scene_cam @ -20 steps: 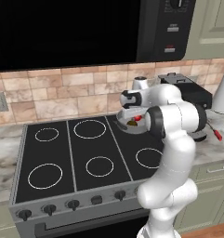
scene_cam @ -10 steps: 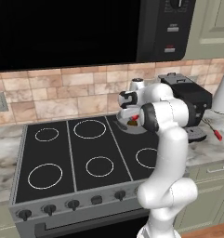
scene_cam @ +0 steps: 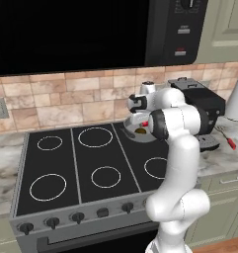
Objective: Put the tomato and avocado in the pot. Retrieve the spatula and lightly stir the vegetables in the pot.
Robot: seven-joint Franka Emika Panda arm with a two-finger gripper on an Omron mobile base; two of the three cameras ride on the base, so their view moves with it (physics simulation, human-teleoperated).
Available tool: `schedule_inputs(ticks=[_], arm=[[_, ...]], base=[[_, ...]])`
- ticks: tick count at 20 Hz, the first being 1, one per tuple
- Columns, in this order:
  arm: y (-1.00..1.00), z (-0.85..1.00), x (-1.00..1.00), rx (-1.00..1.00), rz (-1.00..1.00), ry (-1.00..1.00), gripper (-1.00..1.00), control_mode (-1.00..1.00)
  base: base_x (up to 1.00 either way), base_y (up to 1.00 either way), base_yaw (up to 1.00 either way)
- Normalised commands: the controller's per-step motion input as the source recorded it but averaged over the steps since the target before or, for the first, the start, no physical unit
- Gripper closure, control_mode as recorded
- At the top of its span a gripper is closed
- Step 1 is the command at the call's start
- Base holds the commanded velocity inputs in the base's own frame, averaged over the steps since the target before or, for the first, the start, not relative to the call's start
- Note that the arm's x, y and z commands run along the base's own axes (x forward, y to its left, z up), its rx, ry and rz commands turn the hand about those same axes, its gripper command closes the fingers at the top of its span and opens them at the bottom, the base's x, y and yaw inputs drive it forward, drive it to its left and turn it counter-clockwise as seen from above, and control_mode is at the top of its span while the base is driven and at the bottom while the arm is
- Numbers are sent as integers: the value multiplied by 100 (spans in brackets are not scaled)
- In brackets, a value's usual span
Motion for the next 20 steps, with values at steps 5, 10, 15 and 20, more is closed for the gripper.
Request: schedule_inputs(ticks=[5,10,15,20], arm=[[-15,-14,0,1,-11,0,100,-100],[-16,-5,0,4,-20,0,100,-100],[0,0,0,0,-2,0,-100,-100],[0,0,0,0,0,0,-100,-100]], base=[[0,0,0],[0,0,0],[0,0,0],[0,0,0]])
